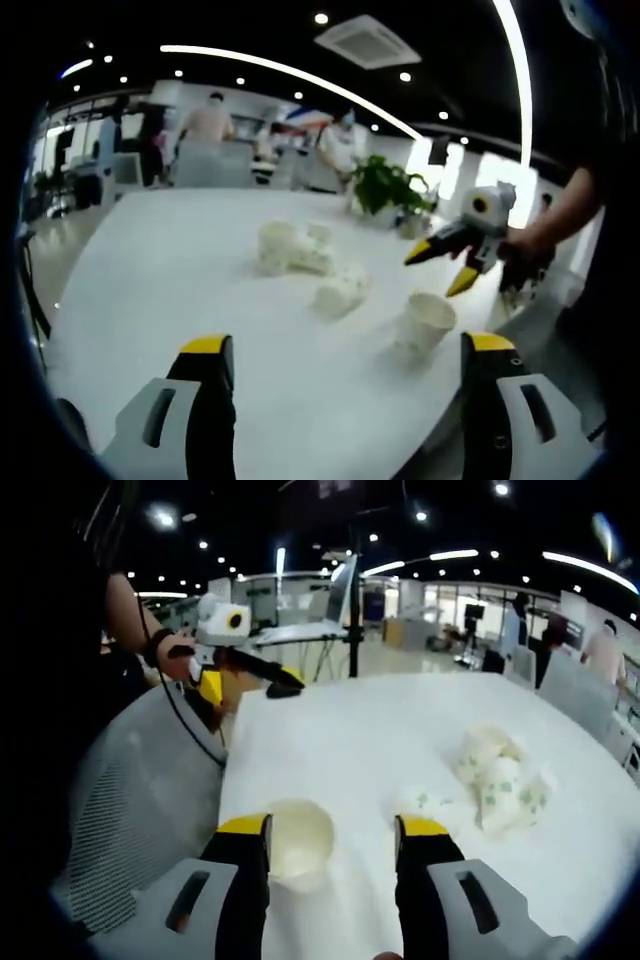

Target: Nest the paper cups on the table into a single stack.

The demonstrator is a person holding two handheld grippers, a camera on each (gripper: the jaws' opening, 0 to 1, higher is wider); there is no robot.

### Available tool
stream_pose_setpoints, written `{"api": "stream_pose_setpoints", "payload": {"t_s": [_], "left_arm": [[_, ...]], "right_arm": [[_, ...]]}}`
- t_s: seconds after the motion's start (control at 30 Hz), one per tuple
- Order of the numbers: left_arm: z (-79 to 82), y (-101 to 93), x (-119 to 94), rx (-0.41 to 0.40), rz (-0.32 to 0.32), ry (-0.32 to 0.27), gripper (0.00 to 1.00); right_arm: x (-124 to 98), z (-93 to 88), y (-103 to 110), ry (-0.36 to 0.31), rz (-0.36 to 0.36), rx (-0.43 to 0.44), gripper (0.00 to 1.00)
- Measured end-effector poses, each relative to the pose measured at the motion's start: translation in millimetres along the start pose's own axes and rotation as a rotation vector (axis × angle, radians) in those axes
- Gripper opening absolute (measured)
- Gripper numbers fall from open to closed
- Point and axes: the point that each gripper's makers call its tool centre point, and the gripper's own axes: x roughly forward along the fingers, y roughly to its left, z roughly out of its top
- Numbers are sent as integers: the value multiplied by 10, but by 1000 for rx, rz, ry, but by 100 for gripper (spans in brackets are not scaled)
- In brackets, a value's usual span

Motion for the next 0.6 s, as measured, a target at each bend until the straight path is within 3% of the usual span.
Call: {"api": "stream_pose_setpoints", "payload": {"t_s": [0.6], "left_arm": [[58,-12,-14,12,-1,3,92]], "right_arm": [[-208,64,-275,-31,-57,22,51]]}}
